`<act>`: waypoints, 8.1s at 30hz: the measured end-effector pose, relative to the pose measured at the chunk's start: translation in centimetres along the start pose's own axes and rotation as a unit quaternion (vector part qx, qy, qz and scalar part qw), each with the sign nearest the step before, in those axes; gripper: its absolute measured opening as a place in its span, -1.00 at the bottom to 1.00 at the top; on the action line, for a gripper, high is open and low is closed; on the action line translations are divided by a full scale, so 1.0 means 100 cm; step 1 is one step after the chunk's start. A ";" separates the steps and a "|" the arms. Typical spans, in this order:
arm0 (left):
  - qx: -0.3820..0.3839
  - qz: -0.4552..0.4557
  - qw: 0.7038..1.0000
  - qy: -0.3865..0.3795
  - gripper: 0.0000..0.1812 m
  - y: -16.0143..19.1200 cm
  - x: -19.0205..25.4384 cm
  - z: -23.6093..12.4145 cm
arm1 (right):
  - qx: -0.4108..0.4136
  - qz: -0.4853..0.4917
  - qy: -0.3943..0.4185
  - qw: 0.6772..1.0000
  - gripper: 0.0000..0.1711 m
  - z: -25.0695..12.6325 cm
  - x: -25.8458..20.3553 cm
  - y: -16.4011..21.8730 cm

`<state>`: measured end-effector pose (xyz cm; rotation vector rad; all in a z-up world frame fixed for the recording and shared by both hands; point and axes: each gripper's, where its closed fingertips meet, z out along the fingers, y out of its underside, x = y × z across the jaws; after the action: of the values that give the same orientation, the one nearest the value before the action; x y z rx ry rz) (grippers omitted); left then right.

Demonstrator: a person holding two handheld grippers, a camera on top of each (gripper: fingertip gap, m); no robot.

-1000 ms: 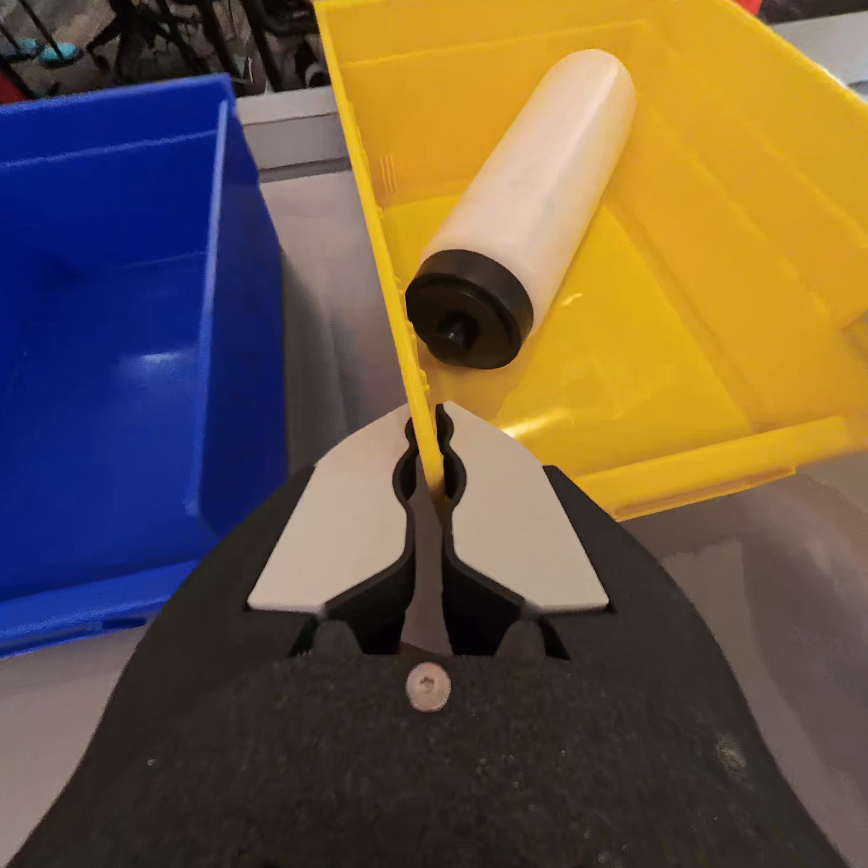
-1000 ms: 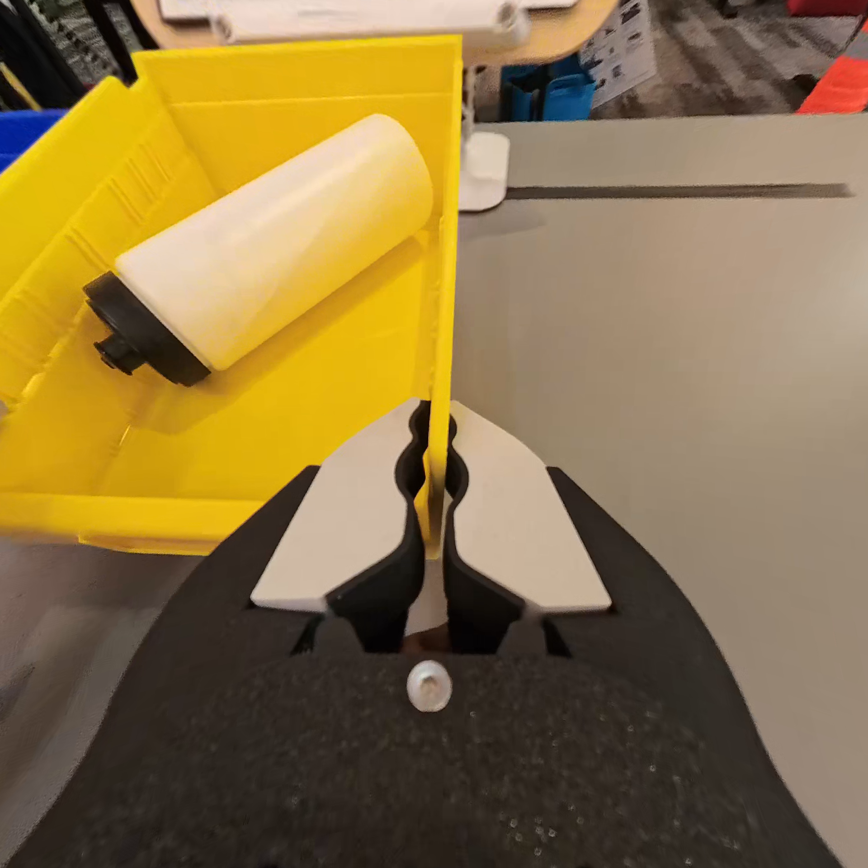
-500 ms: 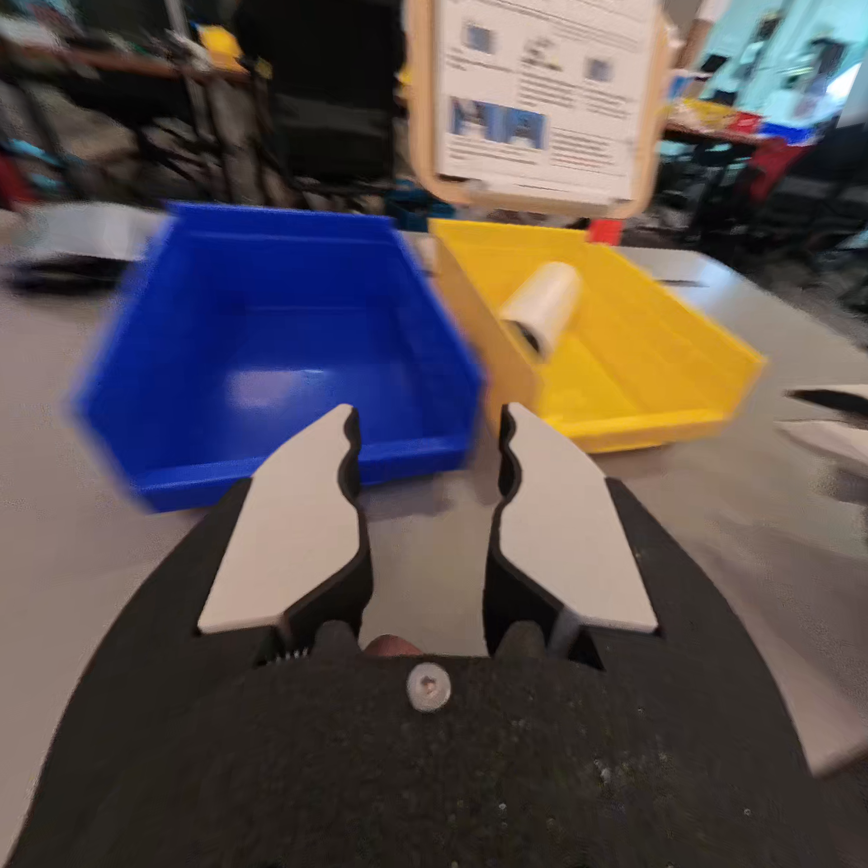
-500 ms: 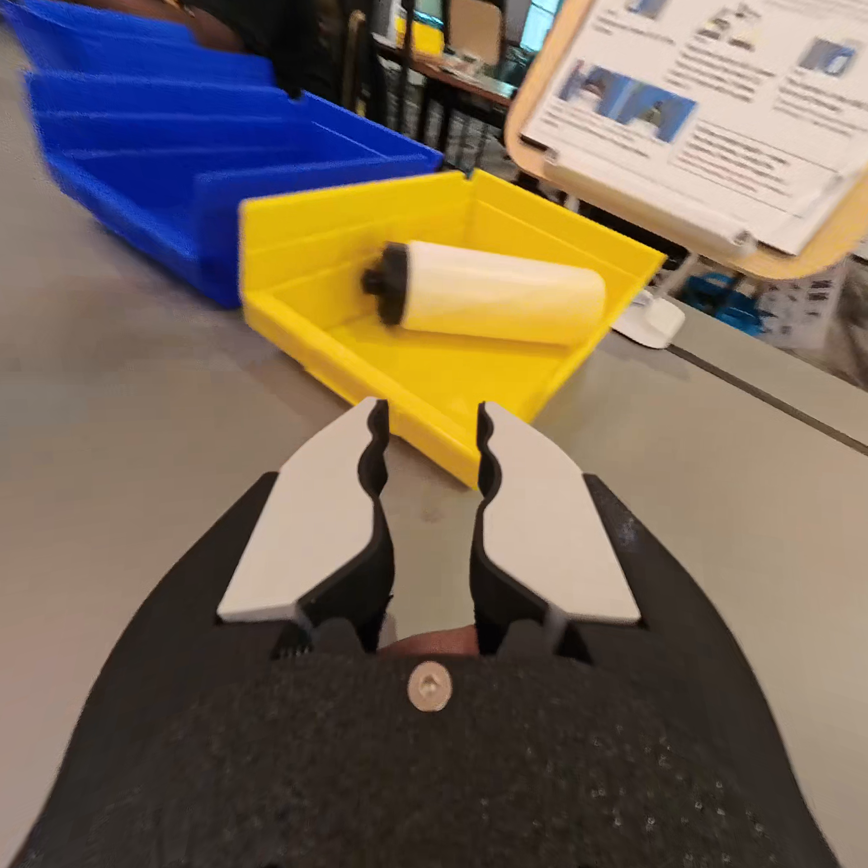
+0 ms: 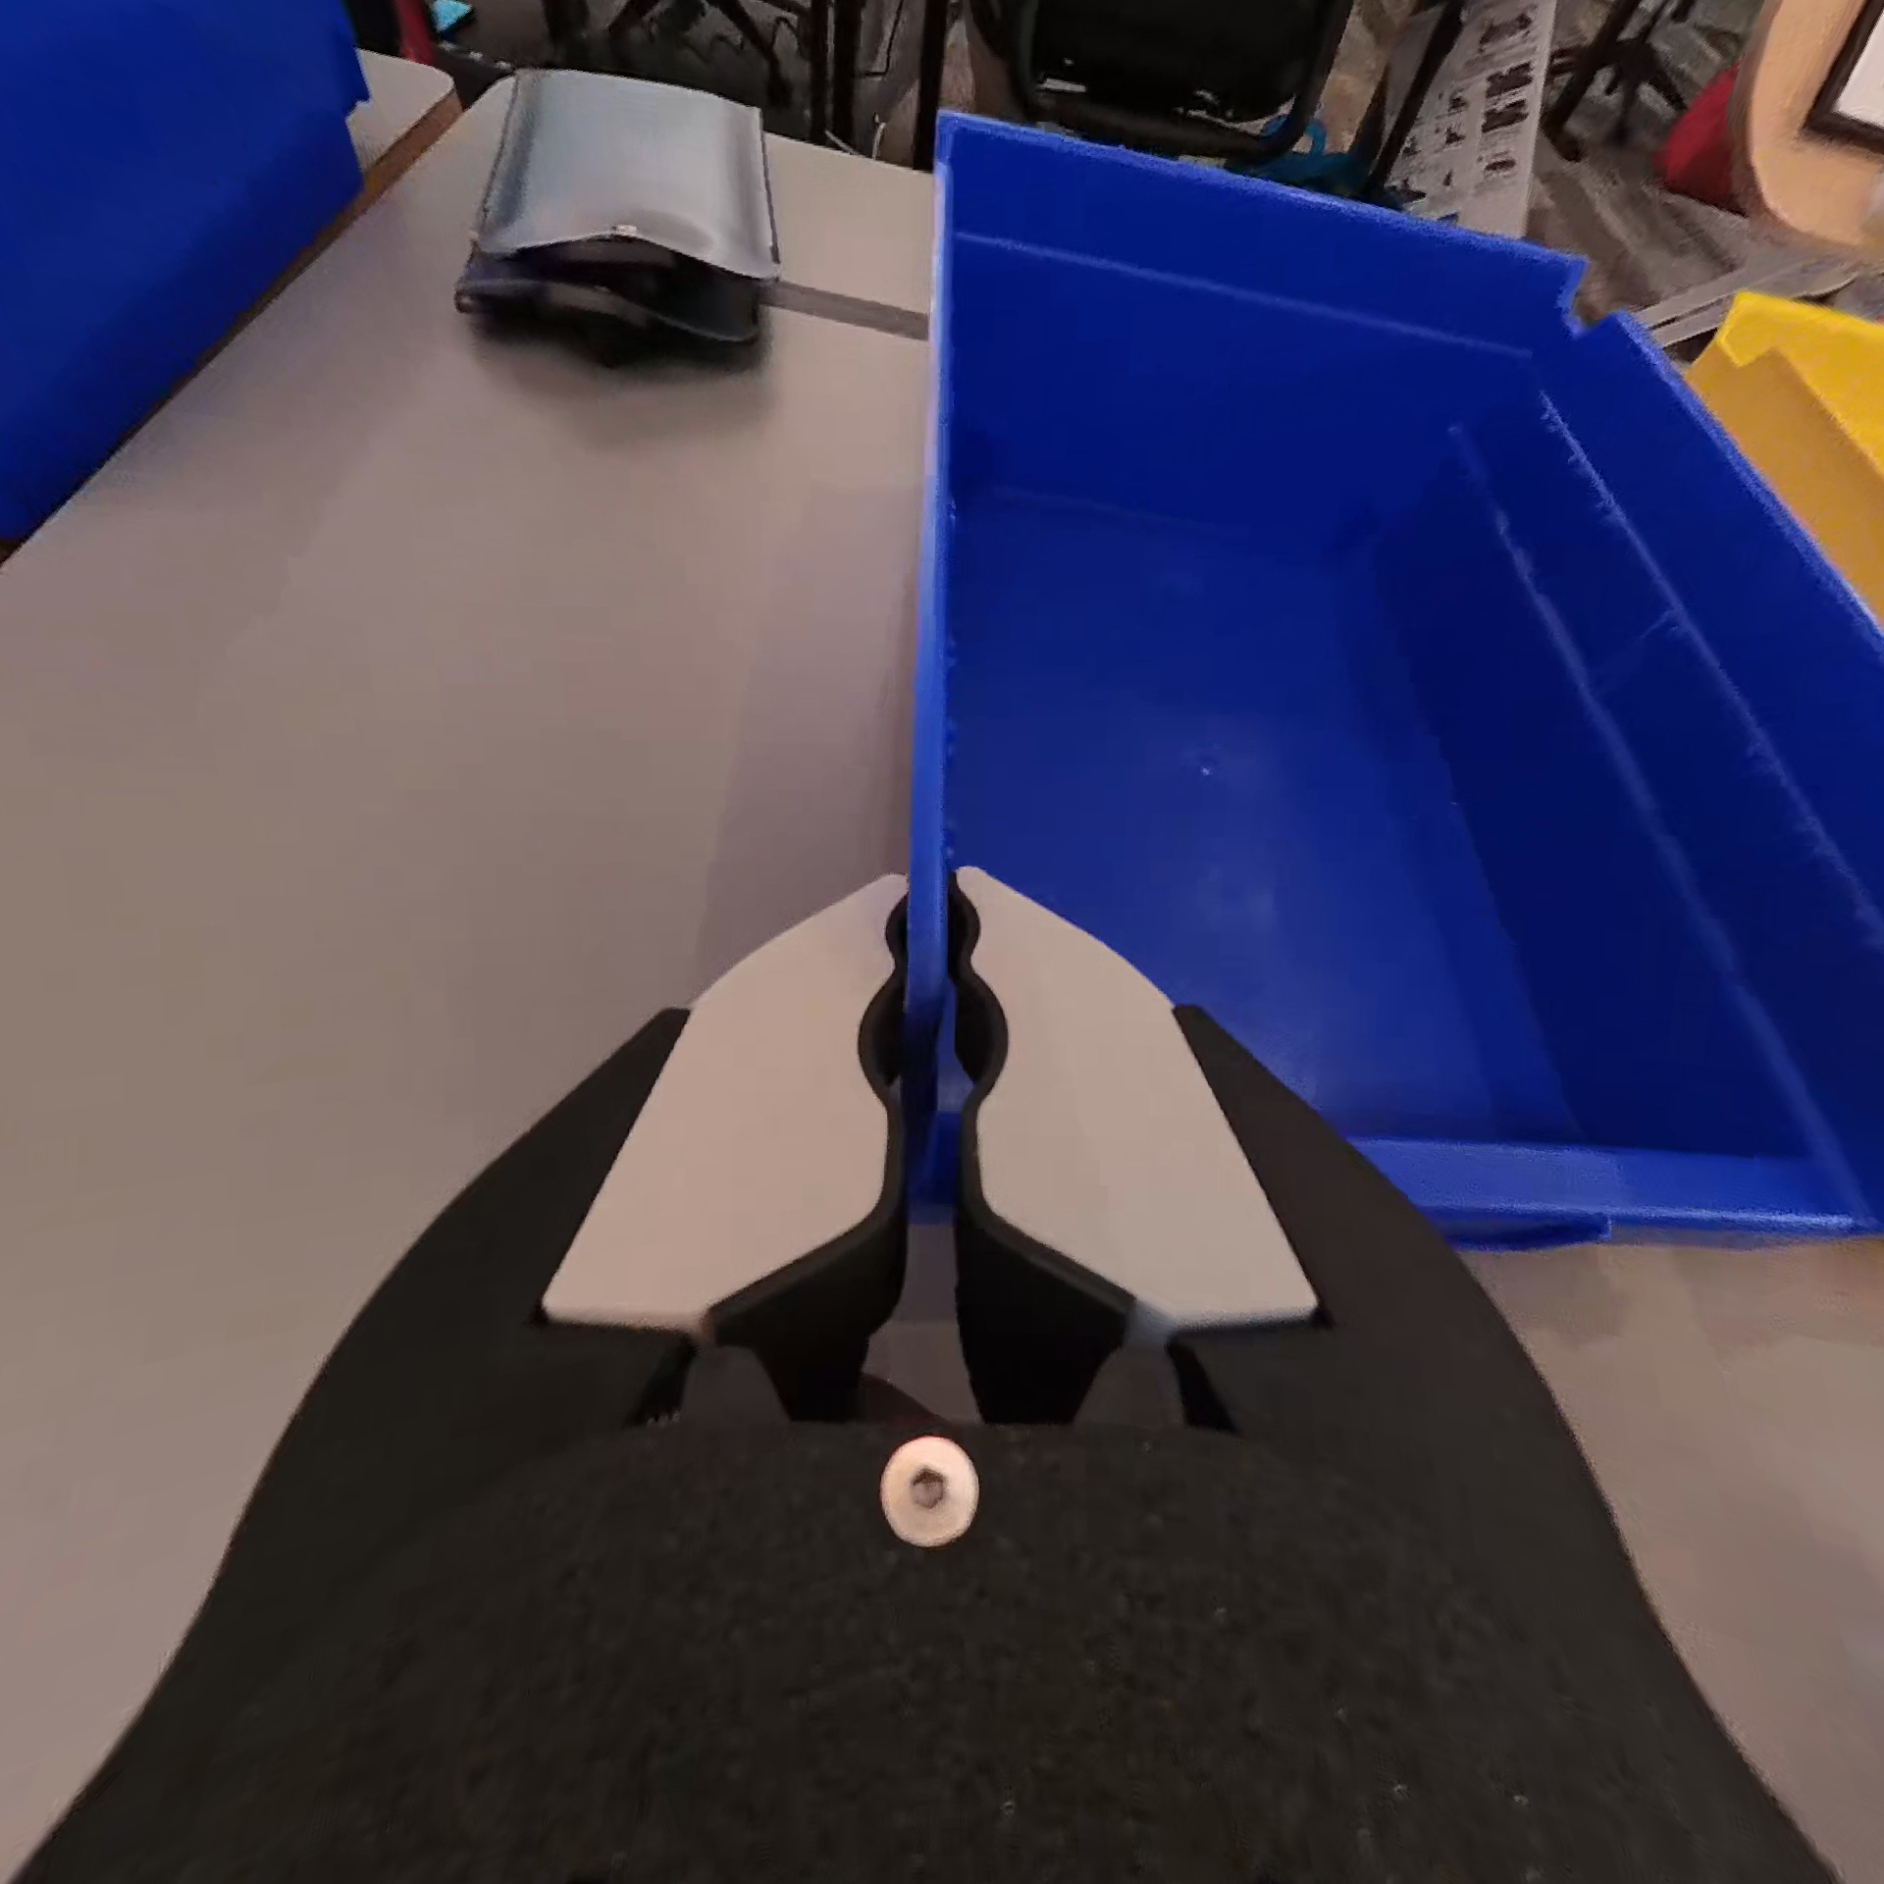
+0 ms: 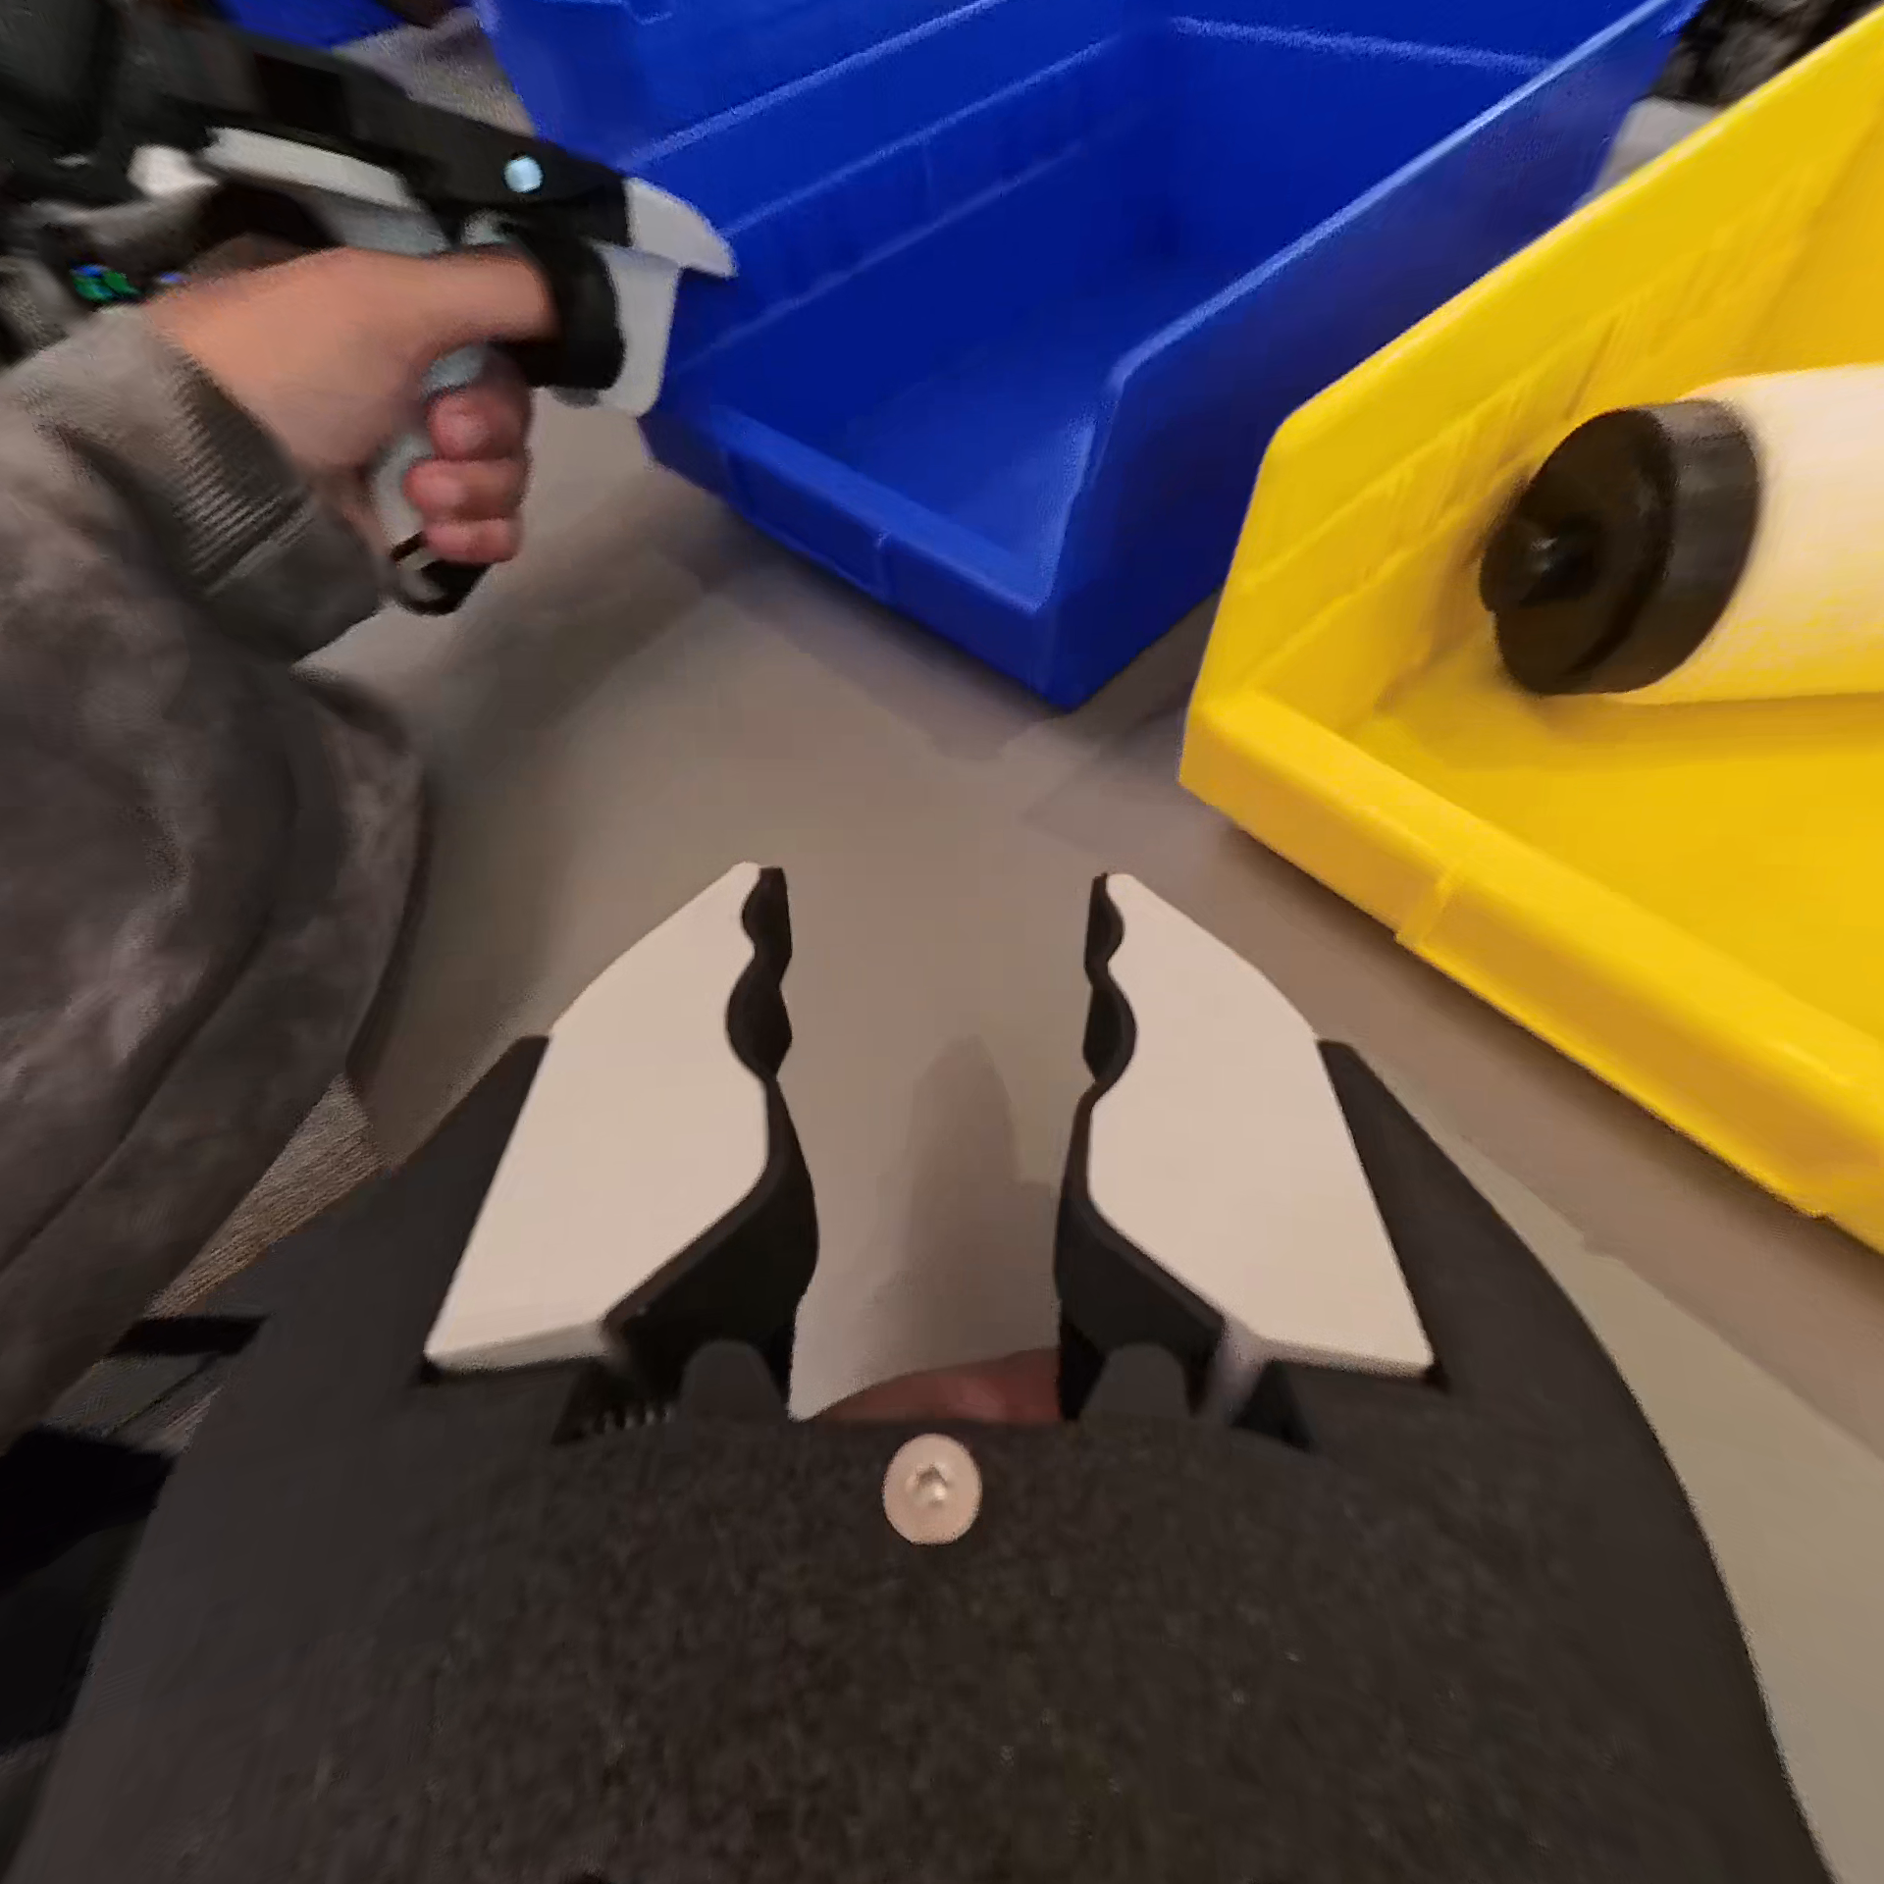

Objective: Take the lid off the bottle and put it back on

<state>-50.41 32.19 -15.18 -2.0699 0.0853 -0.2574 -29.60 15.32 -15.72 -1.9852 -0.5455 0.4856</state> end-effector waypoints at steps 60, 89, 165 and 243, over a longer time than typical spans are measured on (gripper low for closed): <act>0.008 0.222 0.945 0.240 -0.58 0.062 0.572 -0.035 | -0.001 0.103 0.407 0.907 -0.70 -0.350 0.444 0.092; 0.031 0.114 0.993 0.027 -0.98 -0.002 0.181 -0.006 | 0.049 0.071 0.350 0.933 -0.95 -0.042 0.180 -0.034; -0.237 0.397 0.887 0.015 -0.12 -0.042 0.095 0.033 | 0.097 0.001 0.201 0.975 -0.61 -0.235 0.226 0.037; -0.101 0.150 0.854 0.489 -0.12 -0.081 0.347 -0.061 | 0.259 -0.018 -0.128 0.957 0.01 -0.005 0.236 -0.143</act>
<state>-18.28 25.14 -0.15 -1.8851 1.0804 -1.1199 -12.42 34.19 -5.25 -1.4190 -0.5462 0.7815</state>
